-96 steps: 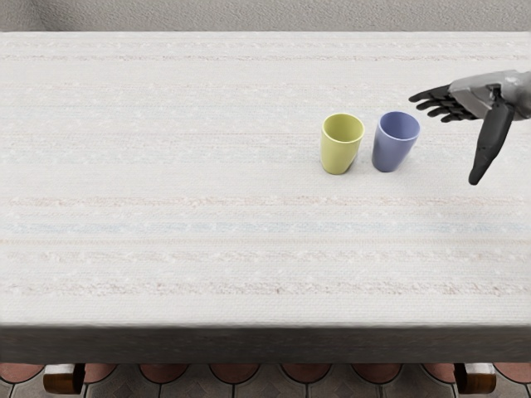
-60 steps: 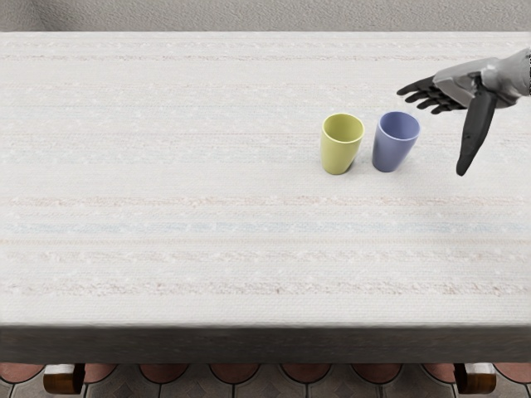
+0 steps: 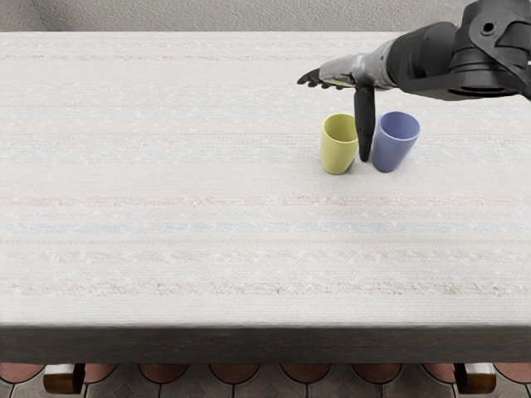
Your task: Pick up cup and place in cup with right hand
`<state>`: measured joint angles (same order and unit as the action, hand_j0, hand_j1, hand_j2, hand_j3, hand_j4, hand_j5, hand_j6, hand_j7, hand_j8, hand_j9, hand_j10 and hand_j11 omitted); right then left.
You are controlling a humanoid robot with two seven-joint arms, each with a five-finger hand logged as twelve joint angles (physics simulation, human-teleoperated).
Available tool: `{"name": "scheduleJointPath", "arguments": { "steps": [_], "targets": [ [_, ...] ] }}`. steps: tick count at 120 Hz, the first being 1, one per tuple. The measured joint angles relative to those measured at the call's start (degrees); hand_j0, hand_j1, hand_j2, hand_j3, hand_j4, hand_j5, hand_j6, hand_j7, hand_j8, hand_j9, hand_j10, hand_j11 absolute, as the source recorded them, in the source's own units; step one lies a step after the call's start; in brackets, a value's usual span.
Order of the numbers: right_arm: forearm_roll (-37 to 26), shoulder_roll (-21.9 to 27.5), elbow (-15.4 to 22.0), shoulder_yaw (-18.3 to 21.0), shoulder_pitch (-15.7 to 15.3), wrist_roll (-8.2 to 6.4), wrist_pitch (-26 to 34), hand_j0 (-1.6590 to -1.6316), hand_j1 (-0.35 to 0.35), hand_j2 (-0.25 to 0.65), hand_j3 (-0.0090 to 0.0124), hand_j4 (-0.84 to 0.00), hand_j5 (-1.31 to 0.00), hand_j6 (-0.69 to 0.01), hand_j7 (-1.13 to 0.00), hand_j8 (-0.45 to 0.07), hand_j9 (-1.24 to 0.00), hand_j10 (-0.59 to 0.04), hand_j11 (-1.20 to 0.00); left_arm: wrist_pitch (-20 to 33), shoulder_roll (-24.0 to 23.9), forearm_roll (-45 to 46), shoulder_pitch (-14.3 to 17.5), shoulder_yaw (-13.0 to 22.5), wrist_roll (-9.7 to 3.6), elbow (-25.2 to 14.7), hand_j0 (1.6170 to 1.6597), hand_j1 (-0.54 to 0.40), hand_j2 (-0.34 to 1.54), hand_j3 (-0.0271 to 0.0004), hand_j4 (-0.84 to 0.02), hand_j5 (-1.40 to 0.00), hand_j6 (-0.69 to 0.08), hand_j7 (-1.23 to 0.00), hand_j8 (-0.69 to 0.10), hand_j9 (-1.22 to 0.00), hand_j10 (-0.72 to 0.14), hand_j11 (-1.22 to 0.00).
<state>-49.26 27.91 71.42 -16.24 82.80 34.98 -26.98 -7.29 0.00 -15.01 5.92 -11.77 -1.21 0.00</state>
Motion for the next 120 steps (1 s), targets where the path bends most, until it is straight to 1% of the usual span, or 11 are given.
{"name": "scheduleJointPath", "arguments": {
  "steps": [17, 37, 59, 66, 73, 90, 109, 120],
  "targets": [
    [-5.1, -3.2, -4.3, 0.3, -2.2, 0.01, 2.6, -1.6581, -0.349, 0.0, 0.0, -0.002, 0.0, -0.004, 0.0, -0.003, 0.0, -0.002, 0.0, 0.0, 0.0, 0.0, 0.0, 0.0, 0.0, 0.0, 1.6581, 0.323, 0.0, 0.0, -0.021, -0.03, -0.021, -0.03, -0.021, -0.03, -0.021, -0.03],
    [-7.8, -4.7, -8.1, 0.3, -4.3, 0.02, 3.5, -1.6581, -0.349, 0.0, 0.0, -0.002, 0.0, -0.004, 0.0, -0.003, 0.0, -0.002, 0.0, 0.0, 0.0, 0.0, 0.0, 0.0, 0.01, 0.0, 1.6581, 0.323, 0.0, 0.0, -0.021, -0.03, -0.021, -0.03, -0.021, -0.03, -0.021, -0.03],
    [-9.8, -5.9, -13.7, 0.4, -5.1, 0.02, 3.7, -1.6581, -0.349, 0.0, 0.0, -0.003, 0.0, -0.004, 0.0, -0.003, 0.0, -0.002, 0.0, 0.0, 0.0, 0.0, 0.0, 0.0, 0.02, 0.0, 1.6581, 0.323, 0.0, 0.0, -0.022, -0.03, -0.021, -0.03, -0.021, -0.03, -0.022, -0.03],
    [-10.6, -7.3, -15.9, 0.9, -5.1, 0.02, 3.7, -1.6581, -0.347, 0.0, 0.0, -0.004, 0.0, -0.005, 0.0, -0.004, 0.0, -0.003, 0.0, 0.0, 0.0, 0.0, 0.0, 0.0, 0.01, 0.0, 1.6581, 0.323, 0.0, 0.0, -0.022, -0.03, -0.022, -0.03, -0.022, -0.03, -0.022, -0.03],
    [-11.0, -8.4, -17.5, 1.2, -5.2, 0.02, 3.7, -1.6581, -0.331, -0.002, 0.0, -0.018, -0.02, -0.019, -0.02, -0.018, -0.02, -0.017, -0.02, 0.0, 0.0, 0.0, 0.0, 0.0, 0.01, 0.0, 1.6581, 0.323, 0.0, 0.0, -0.022, -0.03, -0.022, -0.03, -0.022, -0.03, -0.022, -0.03],
    [-11.5, -10.7, -19.0, 1.4, -5.0, 0.02, 4.7, -1.6581, -0.304, -0.007, 0.0, -0.04, -0.05, -0.041, -0.05, -0.04, -0.05, -0.039, -0.05, 0.0, 0.0, 0.0, 0.0, 0.0, 0.03, 0.0, 1.6581, 0.323, 0.0, 0.0, -0.022, -0.03, -0.022, -0.03, -0.022, -0.03, -0.022, -0.03],
    [-11.5, -12.4, -19.3, 1.3, -5.0, 0.02, 5.0, -1.6581, -0.275, -0.012, 0.0, -0.064, -0.08, -0.066, -0.08, -0.065, -0.08, -0.064, -0.08, 0.0, 0.0, 0.0, 0.0, 0.0, 0.02, 0.0, 1.6581, 0.323, 0.0, 0.0, -0.022, -0.03, -0.022, -0.03, -0.022, -0.03, -0.022, -0.03],
    [-11.5, -13.0, -19.3, 1.4, -5.1, 0.02, 6.3, -1.6581, -0.262, -0.014, 0.0, -0.076, -0.1, -0.077, -0.09, -0.076, -0.1, -0.075, -0.1, 0.0, 0.0, 0.0, 0.0, 0.0, 0.01, 0.0, 1.6581, 0.323, 0.0, 0.0, -0.022, -0.03, -0.022, -0.03, -0.022, -0.03, -0.022, -0.03]
  ]
}}
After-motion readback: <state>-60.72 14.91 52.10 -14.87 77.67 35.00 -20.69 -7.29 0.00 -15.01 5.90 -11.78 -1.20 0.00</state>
